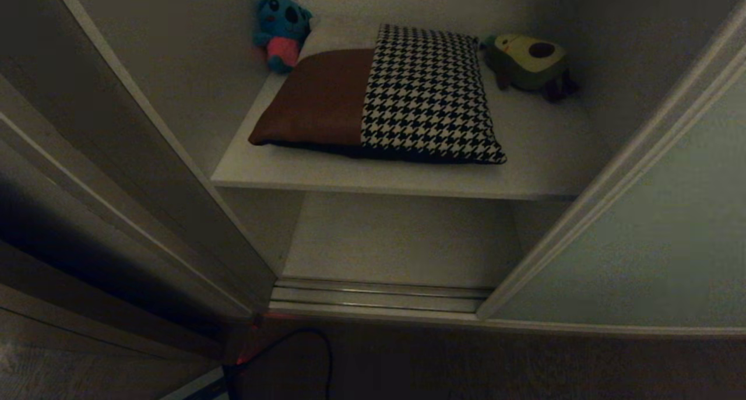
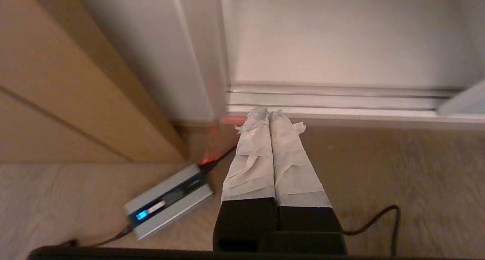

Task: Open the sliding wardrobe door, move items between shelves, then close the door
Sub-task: Open the door

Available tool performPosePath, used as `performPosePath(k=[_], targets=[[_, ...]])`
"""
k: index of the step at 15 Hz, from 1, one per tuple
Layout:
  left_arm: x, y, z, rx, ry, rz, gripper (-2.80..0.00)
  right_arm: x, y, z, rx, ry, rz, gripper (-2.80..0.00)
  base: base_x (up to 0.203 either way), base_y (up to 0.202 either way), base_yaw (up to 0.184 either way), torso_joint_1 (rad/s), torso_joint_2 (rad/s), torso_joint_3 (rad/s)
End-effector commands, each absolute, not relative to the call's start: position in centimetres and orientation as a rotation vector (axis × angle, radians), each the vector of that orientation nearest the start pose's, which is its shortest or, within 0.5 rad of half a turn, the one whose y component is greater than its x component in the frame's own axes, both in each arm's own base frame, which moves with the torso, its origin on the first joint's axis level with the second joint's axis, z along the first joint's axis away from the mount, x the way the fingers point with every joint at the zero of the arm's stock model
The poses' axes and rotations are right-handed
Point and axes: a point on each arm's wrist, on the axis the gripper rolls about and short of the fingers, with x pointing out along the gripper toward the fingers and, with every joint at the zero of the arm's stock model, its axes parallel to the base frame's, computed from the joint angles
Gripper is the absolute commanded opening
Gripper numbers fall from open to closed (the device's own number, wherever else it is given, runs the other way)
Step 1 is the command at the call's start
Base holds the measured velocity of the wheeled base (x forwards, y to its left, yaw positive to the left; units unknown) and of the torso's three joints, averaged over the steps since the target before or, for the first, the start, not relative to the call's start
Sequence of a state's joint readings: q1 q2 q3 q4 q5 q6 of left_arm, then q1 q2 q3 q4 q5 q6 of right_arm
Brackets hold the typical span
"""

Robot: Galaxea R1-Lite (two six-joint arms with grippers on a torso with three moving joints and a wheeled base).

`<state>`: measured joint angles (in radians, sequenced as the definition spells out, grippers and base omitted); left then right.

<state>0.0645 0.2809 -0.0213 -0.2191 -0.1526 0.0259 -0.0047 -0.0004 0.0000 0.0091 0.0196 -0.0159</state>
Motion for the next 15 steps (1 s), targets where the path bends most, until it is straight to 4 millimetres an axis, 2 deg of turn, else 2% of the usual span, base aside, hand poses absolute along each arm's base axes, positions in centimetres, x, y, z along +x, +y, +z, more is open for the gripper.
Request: performPosePath(k=[1, 6, 11, 13, 15], targets=[[0.0, -0.3, 10.1, 0.016, 0.039, -0.158, -2.8, -2.2, 0.1, 7.3, -0.016, 0.014, 0.015, -2.8, 0.0, 0.0, 0.0, 0.0, 0.0, 0.0], [-2.7, -0.3, 8.6, 0.011, -0.036, -0.176, -2.8, -2.3, 0.1, 7.4, -0.016, 0.012, 0.015, -2.8, 0.0, 0.0, 0.0, 0.0, 0.0, 0.0], [-2.8, -0.2, 8.5, -0.005, 0.018, -0.143, -2.8, -2.3, 0.1, 7.4, -0.017, 0.012, 0.015, -2.8, 0.0, 0.0, 0.0, 0.0, 0.0, 0.0], [-2.8, 0.0, 8.3, -0.022, 0.03, -0.03, -2.8, -2.3, 0.1, 7.4, -0.017, 0.012, 0.015, -2.8, 0.0, 0.0, 0.0, 0.0, 0.0, 0.0], [-2.6, 0.0, 7.7, 0.11, 0.043, -0.032, -2.8, -2.3, 0.1, 7.4, -0.015, 0.012, 0.015, -2.8, 0.0, 0.0, 0.0, 0.0, 0.0, 0.0]])
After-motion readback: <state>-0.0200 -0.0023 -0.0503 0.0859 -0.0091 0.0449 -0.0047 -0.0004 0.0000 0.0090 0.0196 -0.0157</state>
